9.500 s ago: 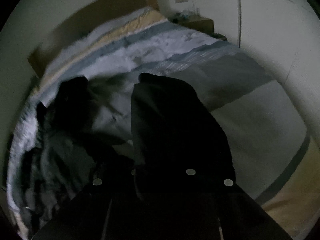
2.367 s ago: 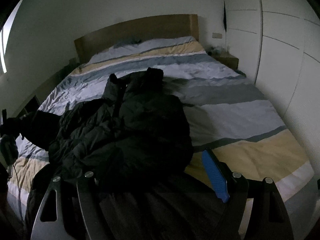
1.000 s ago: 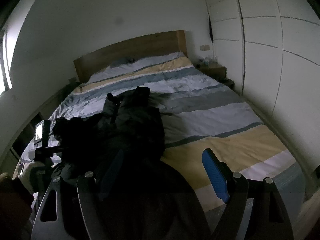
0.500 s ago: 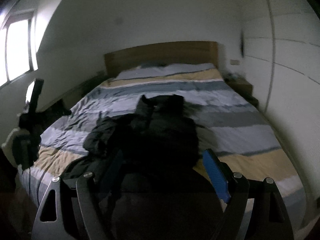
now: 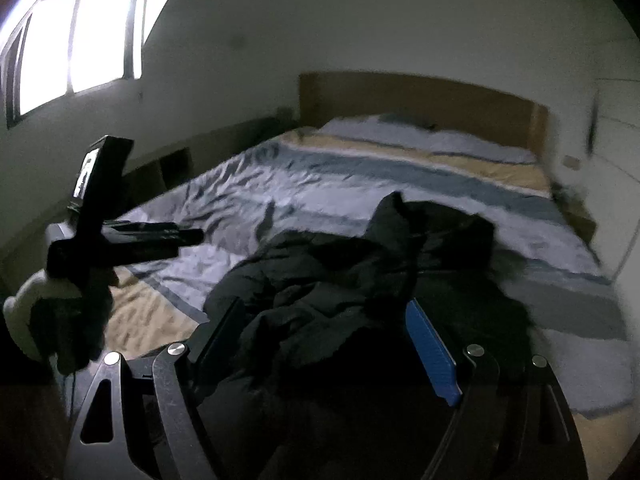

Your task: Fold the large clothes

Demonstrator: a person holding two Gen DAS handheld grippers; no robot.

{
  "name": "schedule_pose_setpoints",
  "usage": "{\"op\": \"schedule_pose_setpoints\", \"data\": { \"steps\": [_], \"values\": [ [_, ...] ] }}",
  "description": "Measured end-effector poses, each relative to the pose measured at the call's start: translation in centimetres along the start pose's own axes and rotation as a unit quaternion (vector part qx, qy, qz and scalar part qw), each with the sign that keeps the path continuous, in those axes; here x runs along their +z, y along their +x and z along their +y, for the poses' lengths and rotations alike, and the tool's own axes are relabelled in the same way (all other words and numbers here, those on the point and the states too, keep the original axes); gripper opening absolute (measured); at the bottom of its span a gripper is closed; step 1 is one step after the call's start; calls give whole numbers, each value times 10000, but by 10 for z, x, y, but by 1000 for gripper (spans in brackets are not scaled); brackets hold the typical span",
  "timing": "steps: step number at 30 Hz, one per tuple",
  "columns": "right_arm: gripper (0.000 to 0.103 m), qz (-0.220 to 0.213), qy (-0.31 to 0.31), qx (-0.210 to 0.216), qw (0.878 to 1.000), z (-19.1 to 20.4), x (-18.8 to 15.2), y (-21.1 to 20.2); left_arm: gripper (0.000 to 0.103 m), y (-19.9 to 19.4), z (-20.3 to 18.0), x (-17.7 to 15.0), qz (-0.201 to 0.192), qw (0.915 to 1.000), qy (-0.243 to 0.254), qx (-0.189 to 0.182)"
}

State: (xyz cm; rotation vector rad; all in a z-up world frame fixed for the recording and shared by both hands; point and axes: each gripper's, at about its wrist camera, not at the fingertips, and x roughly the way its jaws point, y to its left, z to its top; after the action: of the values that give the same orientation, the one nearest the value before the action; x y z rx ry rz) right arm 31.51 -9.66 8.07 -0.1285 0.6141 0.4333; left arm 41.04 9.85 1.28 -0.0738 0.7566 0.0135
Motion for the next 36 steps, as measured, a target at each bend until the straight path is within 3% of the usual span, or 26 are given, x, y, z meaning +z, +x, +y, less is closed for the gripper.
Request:
{"op": "schedule_pose_setpoints", "data": {
  "steps": [3, 6, 12, 16, 22, 28, 36],
  "values": [
    [81, 254, -169, 91, 9995, -9, -16, 60, 48, 47, -6, -13, 27, 9999, 109, -48],
    [78, 582, -102, 137, 9982, -24, -34, 103, 48, 86, -11, -29, 330, 9993, 155, -75],
    [78, 1044, 258, 363, 9935, -44, -55, 128, 55, 119, -17, -46, 707, 9969, 348, -49],
    [78, 1405, 157, 347, 9894, -46, -57, 134, 59, 121, -14, -45, 1021, 9942, 344, -2],
    [78, 2099, 29, 54, 9777, -44, -44, 127, 59, 90, -24, -35, 1195, 9909, 584, 195],
    [78, 2245, 274, -23, 9741, -40, -24, 120, 59, 78, -39, -35, 1335, 9886, 662, 206],
    [78, 2534, 110, -7, 9673, -46, -42, 138, 59, 92, -45, -44, 1464, 9867, 636, 319]
  ]
}}
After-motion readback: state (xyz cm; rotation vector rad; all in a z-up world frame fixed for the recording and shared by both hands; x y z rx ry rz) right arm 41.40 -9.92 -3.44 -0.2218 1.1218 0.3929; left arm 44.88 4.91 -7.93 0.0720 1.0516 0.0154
